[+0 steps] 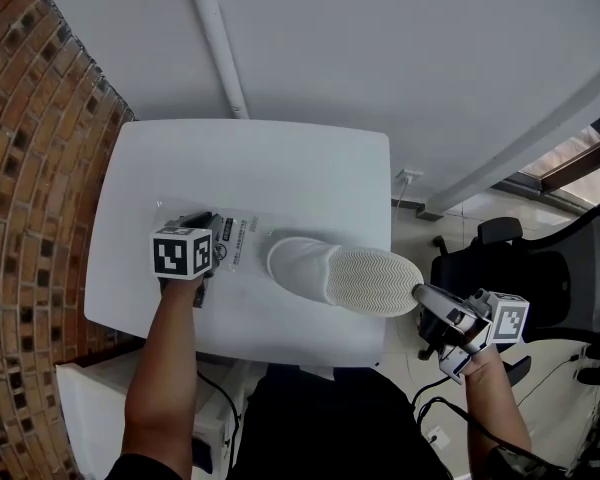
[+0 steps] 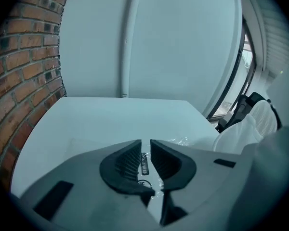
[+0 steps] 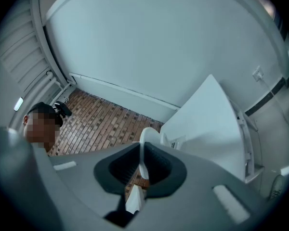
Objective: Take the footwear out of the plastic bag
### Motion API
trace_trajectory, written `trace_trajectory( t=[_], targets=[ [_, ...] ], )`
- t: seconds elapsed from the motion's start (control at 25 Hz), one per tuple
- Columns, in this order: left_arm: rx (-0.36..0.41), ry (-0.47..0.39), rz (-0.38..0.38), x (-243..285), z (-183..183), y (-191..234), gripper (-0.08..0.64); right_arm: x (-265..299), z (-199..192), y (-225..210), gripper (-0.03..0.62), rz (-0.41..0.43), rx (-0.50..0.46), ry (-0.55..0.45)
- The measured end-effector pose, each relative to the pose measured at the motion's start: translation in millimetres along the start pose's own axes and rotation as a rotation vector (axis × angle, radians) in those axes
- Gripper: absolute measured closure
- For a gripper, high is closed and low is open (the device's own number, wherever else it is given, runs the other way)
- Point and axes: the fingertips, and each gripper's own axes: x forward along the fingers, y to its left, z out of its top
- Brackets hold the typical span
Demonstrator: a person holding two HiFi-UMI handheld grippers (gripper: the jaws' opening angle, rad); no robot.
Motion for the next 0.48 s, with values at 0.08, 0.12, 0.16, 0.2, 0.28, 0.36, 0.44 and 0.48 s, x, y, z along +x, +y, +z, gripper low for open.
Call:
trace_trajectory(
  t=[0.08, 0.12, 0.16, 0.2, 0.28, 0.36, 0.44, 0.48],
  targets=[
    [0.032, -0.021, -0.047, -15, 1, -14, 0.527, 10, -12, 2, 0.561, 0.015, 0.007, 0.041],
    [0.052, -0.036, -0.076, -23, 1, -22, 0.548, 14, -19, 2, 0.561, 0.018, 0.011, 0.063],
    [0.072, -0.052, -0.103, -31, 0, -30, 0.549, 18, -26, 2, 0.561, 0.019, 0.016, 0.084],
    [0.088, -0.066, -0.123, -40, -1, -36, 0.552, 22, -33, 2, 0.561, 0.021, 0.023, 0.103],
    [0.101, -0.086, -0.143, -57, -8, -45, 0.553, 29, -45, 1, 0.561, 0.033, 0.044, 0.132],
    [0.097, -0.096, -0.153, -74, -18, -51, 0.554, 34, -55, 0, 0.561, 0.051, 0.071, 0.158],
    [0.085, -0.094, -0.170, -89, -30, -59, 0.554, 41, -65, 0, 0.561, 0.062, 0.090, 0.188],
    [0.077, -0.088, -0.180, -96, -38, -63, 0.554, 45, -71, 1, 0.561, 0.068, 0.098, 0.205]
  ],
)
